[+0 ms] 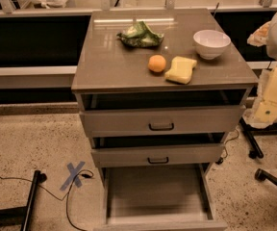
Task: Place orange into bottom drawer
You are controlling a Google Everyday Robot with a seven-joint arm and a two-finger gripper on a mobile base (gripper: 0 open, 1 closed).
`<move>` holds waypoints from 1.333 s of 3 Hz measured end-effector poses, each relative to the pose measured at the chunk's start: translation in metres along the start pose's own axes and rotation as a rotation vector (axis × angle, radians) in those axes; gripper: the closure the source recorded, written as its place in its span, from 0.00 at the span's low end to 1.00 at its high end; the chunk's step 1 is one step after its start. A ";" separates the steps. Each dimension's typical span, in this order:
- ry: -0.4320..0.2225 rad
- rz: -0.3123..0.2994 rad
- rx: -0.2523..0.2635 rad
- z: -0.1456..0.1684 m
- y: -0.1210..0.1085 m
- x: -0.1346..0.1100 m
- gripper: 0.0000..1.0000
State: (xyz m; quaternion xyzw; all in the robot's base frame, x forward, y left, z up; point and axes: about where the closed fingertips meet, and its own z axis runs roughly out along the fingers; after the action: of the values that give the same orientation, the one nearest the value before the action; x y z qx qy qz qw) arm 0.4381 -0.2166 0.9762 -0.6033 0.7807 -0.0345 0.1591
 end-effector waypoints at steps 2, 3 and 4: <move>-0.028 -0.045 0.034 0.011 -0.034 -0.020 0.00; -0.087 -0.069 0.042 0.035 -0.091 -0.043 0.00; -0.198 -0.038 0.060 0.062 -0.153 -0.075 0.00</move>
Offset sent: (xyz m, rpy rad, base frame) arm 0.0996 0.0266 0.0016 0.0136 -0.1034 0.1066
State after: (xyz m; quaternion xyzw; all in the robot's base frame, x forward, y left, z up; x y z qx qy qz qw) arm 0.6153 -0.1778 0.9708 -0.6133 0.7483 -0.0012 0.2527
